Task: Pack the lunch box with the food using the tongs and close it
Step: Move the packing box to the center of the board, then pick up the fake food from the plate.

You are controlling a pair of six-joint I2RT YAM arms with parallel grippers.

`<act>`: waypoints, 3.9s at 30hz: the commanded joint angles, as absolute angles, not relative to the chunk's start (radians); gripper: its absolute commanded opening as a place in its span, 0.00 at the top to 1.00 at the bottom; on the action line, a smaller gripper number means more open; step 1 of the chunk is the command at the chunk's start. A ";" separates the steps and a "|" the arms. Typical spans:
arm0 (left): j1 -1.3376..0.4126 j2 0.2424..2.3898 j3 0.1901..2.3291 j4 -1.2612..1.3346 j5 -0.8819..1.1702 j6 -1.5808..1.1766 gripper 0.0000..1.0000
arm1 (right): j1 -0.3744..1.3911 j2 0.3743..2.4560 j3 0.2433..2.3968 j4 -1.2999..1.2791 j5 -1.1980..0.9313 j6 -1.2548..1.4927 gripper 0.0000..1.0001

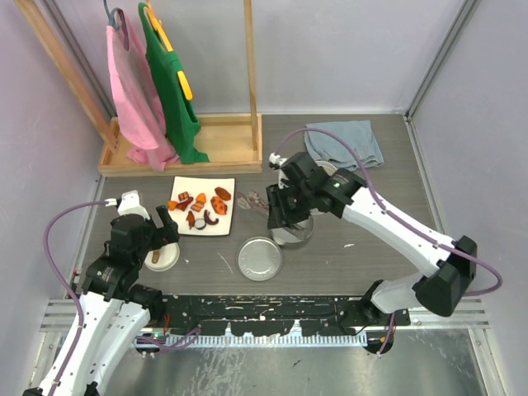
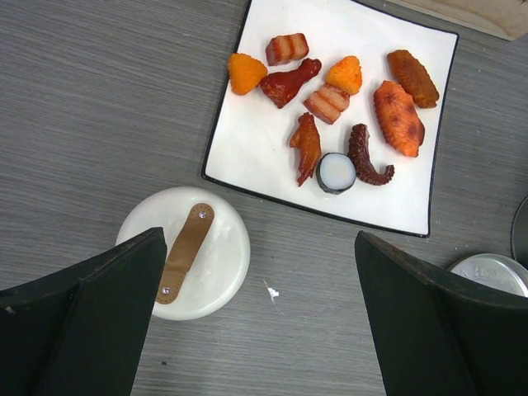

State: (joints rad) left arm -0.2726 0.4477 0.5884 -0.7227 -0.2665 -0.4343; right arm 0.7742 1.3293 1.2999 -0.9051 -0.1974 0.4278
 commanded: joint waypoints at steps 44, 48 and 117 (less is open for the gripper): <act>-0.268 0.440 0.608 -0.696 -0.284 -0.441 0.02 | 1.057 2.001 1.896 -1.037 0.171 0.300 0.51; -0.267 0.441 0.608 -0.696 -0.285 -0.442 0.02 | 1.067 2.033 1.933 -1.063 0.252 0.293 0.51; -0.265 0.448 0.606 -0.692 -0.272 -0.436 0.02 | 0.880 1.273 1.357 -1.042 0.170 0.486 0.62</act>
State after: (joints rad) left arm -0.2726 0.4477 0.5884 -0.7227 -0.2684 -0.4339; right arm 0.8944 1.3540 1.4178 -1.0245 0.1970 0.4362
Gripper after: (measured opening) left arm 0.980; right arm 0.417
